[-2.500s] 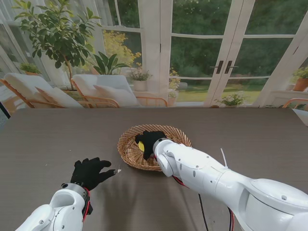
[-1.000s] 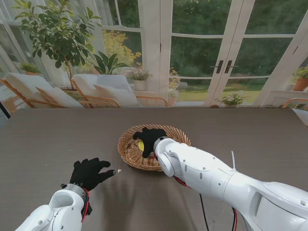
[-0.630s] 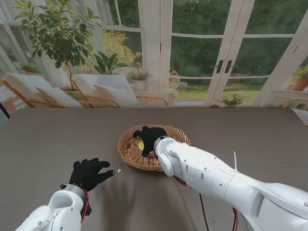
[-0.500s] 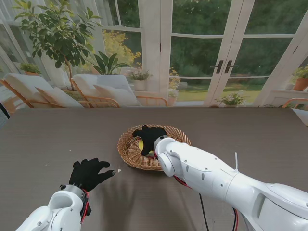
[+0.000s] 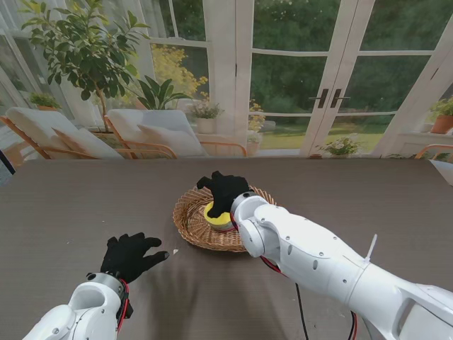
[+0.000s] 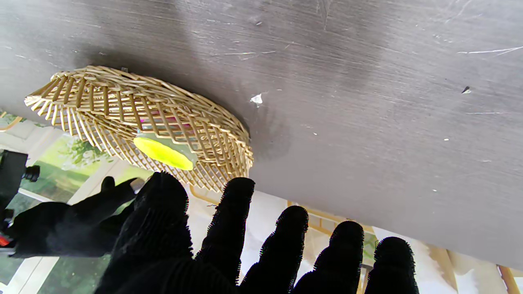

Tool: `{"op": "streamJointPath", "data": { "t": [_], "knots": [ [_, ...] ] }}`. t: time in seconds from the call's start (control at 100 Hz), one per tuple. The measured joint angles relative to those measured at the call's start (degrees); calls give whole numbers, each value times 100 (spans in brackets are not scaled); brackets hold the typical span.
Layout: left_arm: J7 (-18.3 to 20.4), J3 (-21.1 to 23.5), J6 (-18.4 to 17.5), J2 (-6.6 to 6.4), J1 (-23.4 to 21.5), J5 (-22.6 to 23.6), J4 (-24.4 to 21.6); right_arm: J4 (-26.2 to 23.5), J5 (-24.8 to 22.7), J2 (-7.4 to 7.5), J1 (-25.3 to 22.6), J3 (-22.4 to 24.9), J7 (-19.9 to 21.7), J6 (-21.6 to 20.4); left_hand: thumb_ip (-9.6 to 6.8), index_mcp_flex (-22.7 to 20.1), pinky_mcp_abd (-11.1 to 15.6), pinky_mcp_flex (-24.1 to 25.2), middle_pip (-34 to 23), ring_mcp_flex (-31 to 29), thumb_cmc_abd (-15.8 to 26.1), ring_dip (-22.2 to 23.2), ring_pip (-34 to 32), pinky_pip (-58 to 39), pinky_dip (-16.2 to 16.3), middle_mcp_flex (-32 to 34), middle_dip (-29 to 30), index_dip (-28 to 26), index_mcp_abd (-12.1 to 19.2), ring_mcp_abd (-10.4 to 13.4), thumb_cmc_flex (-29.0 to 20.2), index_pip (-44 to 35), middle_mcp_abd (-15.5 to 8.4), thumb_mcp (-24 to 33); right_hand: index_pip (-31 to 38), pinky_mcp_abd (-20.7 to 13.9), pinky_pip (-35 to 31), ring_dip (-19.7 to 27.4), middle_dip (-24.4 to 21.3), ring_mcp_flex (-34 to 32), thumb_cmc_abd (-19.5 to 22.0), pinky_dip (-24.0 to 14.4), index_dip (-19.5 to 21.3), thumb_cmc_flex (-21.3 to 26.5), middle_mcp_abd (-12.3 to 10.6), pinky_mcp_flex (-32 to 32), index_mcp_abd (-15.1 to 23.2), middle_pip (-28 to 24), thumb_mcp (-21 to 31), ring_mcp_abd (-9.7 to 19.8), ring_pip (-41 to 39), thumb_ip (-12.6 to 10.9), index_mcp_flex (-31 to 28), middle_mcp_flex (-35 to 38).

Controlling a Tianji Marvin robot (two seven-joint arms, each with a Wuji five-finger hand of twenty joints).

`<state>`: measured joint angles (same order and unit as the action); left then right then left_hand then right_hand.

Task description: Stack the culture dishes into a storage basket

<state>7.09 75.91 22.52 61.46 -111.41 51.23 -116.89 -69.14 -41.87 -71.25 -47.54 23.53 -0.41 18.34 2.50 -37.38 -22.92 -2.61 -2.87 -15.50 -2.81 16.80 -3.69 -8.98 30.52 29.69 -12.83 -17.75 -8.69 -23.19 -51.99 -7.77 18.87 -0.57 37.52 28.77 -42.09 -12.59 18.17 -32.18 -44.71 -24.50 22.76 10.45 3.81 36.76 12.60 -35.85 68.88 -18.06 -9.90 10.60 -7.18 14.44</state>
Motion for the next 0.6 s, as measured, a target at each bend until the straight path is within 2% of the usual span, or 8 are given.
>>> {"op": "streamJointPath", "data": {
  "t": [0.19,0.25,0.37,0.45,0.6],
  "knots": [
    [-43,31,-116,1,-29,-8,-1,-893,-82,259,-731,1056,-51,-56,0,0,0,0,0,0,0,0,0,0,0,0,0,0,0,0,0,0,0,0,526,1,2,0,-1,-27,219,1,-17,5,-4,0,-103,37,-17,31,-47,0,-270,529],
    [-43,37,-148,1,-33,-8,-4,-1221,-117,357,-983,1333,-30,-95,0,0,0,0,0,0,0,0,0,0,0,0,0,0,0,0,0,0,0,0,685,7,2,0,-1,-163,362,1,-54,17,-4,5,-209,36,-276,67,-92,0,-448,725],
    [-40,48,-248,1,-41,2,-19,-1981,-336,500,-1680,2205,141,-386,0,0,0,0,0,0,0,0,0,0,0,0,0,0,0,0,0,0,0,0,747,8,3,0,-1,-266,362,3,-113,14,-5,8,-226,115,-263,101,-130,-1,-596,929],
    [-36,41,-286,-1,-39,13,-38,-2255,-301,610,-1929,2408,128,-462,0,0,0,0,0,0,0,0,0,0,0,0,0,0,0,0,0,0,1,0,839,8,2,0,-1,-319,363,4,-145,14,-5,7,-249,124,-263,96,-142,-1,-670,1005],
    [-13,0,-349,-5,1,31,-65,-2770,-231,640,-2636,3290,177,-858,0,0,0,0,0,0,0,0,0,0,0,0,0,0,-1,0,0,0,1,0,871,3,2,0,-1,-321,423,5,-218,17,-6,6,-355,186,-263,140,-149,-61,-958,1175]
  ]
}}
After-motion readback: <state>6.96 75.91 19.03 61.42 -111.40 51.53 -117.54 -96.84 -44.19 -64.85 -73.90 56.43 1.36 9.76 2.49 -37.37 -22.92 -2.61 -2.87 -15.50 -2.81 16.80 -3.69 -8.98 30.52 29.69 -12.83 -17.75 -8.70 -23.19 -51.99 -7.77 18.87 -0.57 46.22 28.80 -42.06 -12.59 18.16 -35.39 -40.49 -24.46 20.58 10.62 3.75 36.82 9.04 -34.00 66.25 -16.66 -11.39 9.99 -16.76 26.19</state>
